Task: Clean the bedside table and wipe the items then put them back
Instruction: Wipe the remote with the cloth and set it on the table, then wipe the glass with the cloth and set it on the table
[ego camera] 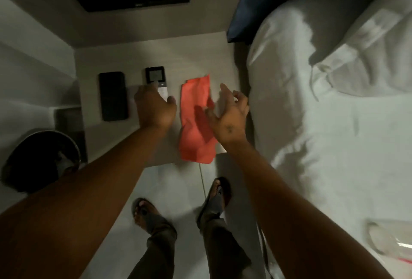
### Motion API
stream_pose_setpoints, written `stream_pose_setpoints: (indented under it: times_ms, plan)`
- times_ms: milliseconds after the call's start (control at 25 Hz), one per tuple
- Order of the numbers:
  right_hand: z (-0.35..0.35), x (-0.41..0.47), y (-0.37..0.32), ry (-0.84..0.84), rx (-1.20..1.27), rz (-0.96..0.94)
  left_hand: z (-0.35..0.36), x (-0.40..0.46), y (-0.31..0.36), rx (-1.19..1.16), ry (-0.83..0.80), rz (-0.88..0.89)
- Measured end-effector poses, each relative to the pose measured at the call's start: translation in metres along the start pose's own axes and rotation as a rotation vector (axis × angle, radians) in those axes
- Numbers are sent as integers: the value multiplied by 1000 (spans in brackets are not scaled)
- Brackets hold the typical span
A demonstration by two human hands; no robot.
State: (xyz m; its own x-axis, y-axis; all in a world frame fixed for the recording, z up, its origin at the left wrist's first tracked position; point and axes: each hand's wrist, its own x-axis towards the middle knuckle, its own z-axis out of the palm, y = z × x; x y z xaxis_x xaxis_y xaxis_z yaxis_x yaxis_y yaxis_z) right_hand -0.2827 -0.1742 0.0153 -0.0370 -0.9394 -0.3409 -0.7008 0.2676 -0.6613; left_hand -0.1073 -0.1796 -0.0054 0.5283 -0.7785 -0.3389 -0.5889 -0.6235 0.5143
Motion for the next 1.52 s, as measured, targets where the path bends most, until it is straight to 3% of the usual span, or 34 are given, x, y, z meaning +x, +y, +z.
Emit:
stream_pose_setpoints:
  times_ms: [240,320,400,480,560,600,680,960,1120,1200,1320,1400,1520]
  plan:
    - [-123,-55,20,592,199,13,43,-122,153,-274,-156,672]
    - [-166,-83,39,819,185,94,61,-163,199,-372,-266,771]
    - [-212,-121,75,1014,121,284,80,-209,234,-377,-542,793]
    - [-246,-161,111,1067,49,552,97,-255,249,-205,-891,816]
    - [-259,-188,138,964,68,861,112,-297,245,54,-1121,942]
    - [-260,-197,147,890,131,969,117,-314,239,161,-1165,1021]
    - [-258,-202,156,838,255,1003,124,-331,226,260,-1148,1103]
    - [-249,-182,133,900,318,753,108,-311,220,103,-998,974]
    - [-207,-139,58,802,368,490,63,-240,191,-64,-633,892]
    - [-170,-113,16,682,405,319,37,-193,159,-167,-533,718]
    - [-97,-77,-21,440,518,114,2,-125,95,-420,-438,311]
    - [-44,-54,-27,279,348,43,-16,-88,47,-600,-389,32]
    - [32,-22,-24,-19,-87,-64,-39,-61,-12,-869,-323,-220]
